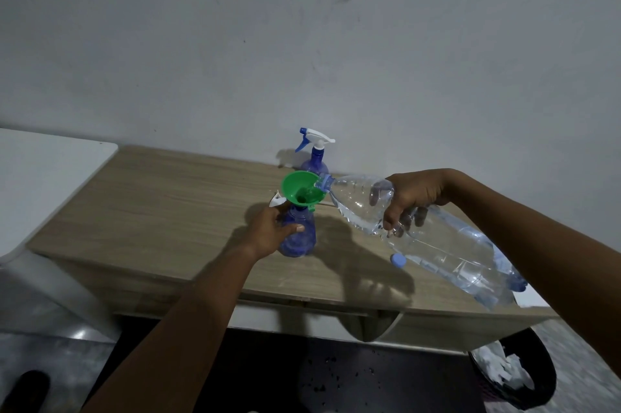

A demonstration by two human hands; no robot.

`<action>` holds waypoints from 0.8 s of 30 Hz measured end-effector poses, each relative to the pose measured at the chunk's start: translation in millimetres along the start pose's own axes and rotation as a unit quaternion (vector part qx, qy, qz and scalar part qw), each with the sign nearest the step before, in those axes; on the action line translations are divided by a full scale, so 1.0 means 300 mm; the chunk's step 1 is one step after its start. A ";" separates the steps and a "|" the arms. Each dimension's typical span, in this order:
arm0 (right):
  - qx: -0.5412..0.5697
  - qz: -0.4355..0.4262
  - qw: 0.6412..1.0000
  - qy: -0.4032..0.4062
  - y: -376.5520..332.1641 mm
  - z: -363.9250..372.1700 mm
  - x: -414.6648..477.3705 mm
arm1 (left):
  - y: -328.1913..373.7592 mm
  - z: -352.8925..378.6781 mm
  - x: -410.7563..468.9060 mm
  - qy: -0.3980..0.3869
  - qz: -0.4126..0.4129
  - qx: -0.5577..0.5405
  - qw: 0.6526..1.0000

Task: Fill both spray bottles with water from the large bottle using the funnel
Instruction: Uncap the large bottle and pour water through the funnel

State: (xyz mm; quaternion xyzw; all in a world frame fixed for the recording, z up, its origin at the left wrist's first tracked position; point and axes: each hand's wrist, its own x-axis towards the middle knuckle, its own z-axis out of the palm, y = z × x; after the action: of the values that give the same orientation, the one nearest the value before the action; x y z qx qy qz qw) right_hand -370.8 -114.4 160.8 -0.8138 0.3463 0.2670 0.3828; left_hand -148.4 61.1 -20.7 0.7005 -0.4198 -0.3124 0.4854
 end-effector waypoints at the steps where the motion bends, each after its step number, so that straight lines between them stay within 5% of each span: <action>1: -0.002 0.001 1.000 0.000 -0.001 0.000 -0.001 | 0.001 0.000 -0.001 -0.001 0.000 -0.004 1.000; 24: -0.008 -0.003 1.000 -0.004 0.004 -0.014 0.014 | 0.008 0.004 -0.007 0.000 -0.004 -0.023 1.000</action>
State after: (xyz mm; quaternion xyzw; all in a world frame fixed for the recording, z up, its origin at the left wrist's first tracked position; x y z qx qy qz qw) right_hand -368.3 -119.8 159.9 -0.8167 0.3403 0.2715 0.3787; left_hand -151.1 61.9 -18.8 0.6911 -0.4095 -0.3241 0.4997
